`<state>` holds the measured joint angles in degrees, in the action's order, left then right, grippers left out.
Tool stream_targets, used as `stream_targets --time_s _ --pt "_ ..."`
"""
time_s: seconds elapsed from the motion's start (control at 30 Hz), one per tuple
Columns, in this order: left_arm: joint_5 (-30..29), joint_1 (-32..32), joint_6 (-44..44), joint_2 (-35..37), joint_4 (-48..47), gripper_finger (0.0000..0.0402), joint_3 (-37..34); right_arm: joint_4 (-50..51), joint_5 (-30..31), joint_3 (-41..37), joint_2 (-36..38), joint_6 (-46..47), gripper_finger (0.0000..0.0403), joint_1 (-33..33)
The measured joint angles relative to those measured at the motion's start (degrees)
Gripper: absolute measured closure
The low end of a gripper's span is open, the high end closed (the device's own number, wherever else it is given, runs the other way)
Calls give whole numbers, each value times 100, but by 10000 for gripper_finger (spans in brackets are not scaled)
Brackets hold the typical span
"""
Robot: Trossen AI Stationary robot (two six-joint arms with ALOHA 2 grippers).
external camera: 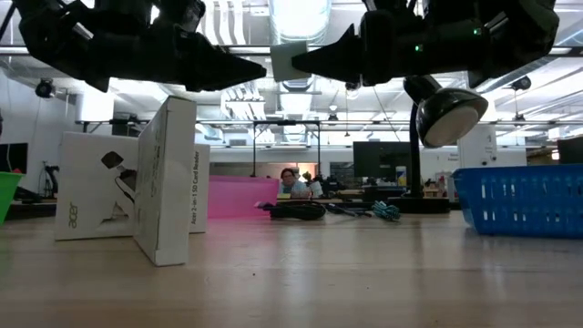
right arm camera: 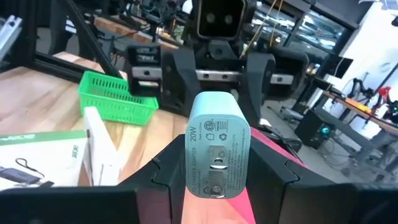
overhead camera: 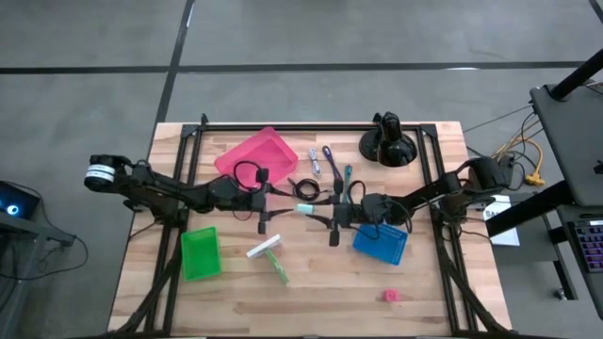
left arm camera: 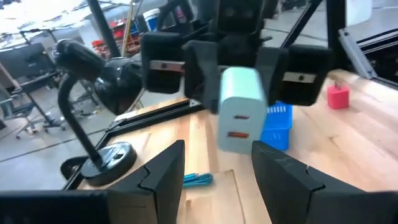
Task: Pick and place items into bin
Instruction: Put the blue charger adapter into the green bin
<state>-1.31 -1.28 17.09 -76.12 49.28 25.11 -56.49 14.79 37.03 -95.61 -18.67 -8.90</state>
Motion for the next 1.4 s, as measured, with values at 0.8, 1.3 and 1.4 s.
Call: stream_targets --time_s 0.8,1.3,1.4 --pt "716 2 -29 -155 423 230 52 58 -286 12 -9 5 290 39" --pt "720 3 -171 -590 940 230 161 52 -287 14 -11 52 290 83" --pt "716 4 -171 -763 1081 230 327 54 -287 14 -11 63 290 83"
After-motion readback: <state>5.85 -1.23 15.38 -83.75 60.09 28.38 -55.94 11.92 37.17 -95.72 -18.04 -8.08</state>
